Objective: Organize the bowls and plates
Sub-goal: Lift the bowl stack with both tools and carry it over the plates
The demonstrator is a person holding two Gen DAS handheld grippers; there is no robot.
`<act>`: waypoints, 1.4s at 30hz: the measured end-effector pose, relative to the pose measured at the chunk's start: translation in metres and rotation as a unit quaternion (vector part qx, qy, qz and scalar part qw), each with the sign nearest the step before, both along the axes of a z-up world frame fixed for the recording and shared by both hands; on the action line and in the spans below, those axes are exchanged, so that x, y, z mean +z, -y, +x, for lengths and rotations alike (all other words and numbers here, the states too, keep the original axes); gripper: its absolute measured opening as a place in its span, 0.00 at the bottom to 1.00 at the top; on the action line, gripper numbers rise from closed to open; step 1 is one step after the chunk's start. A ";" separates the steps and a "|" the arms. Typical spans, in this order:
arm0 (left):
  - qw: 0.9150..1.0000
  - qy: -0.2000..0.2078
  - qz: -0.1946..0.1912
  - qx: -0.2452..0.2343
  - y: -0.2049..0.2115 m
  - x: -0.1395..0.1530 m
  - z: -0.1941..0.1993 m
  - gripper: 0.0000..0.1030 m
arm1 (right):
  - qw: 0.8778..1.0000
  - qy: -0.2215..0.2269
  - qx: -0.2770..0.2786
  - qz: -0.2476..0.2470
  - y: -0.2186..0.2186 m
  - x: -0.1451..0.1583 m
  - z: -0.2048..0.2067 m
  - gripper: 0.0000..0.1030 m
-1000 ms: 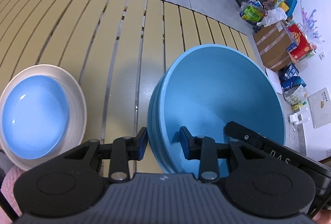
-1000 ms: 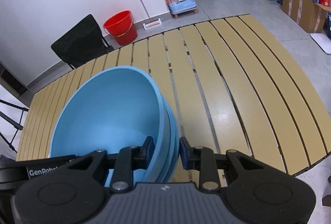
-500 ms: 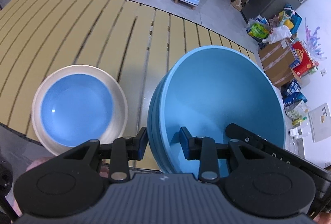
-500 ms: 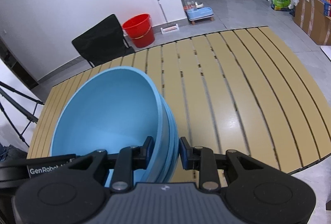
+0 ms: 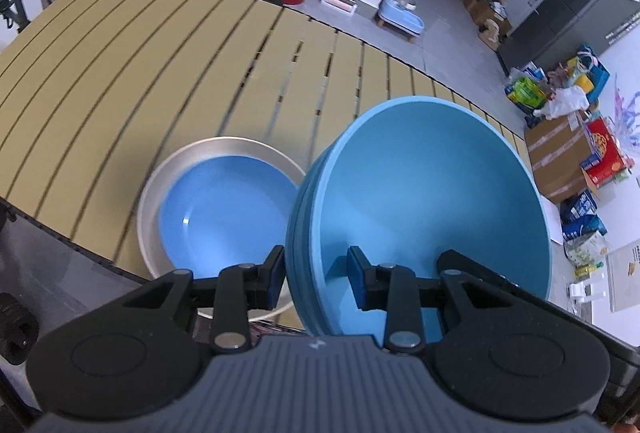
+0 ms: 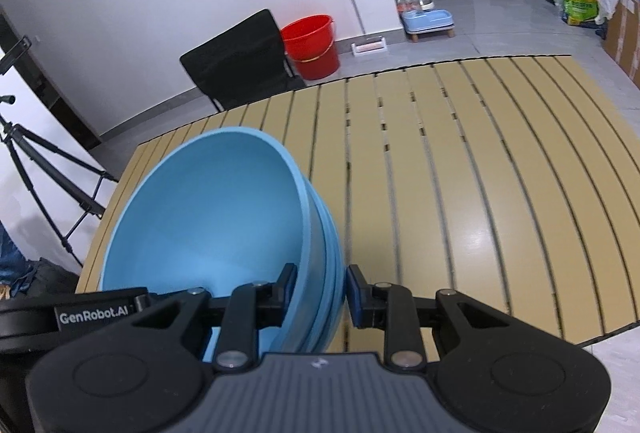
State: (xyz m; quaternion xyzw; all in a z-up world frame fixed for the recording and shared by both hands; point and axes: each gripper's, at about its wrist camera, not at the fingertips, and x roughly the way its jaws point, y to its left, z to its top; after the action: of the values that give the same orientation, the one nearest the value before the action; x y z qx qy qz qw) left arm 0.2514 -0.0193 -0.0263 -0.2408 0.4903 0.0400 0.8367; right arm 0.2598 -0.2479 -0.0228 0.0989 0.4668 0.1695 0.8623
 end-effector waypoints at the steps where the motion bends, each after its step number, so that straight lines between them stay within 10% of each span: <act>1: 1.000 -0.001 0.000 0.003 -0.005 -0.001 0.000 0.32 | 1.000 -0.001 0.002 0.000 -0.004 -0.001 0.002 0.25; 42: 0.997 -0.063 0.010 0.034 -0.084 -0.088 0.030 0.32 | 0.998 -0.056 0.029 -0.005 -0.099 -0.095 0.032 0.24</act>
State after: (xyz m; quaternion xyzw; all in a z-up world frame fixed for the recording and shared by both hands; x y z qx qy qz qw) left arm 0.2809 0.0647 -0.1142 -0.2455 0.5334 0.0883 0.8046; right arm 0.2920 -0.1490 -0.1173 0.0901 0.5176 0.1864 0.8302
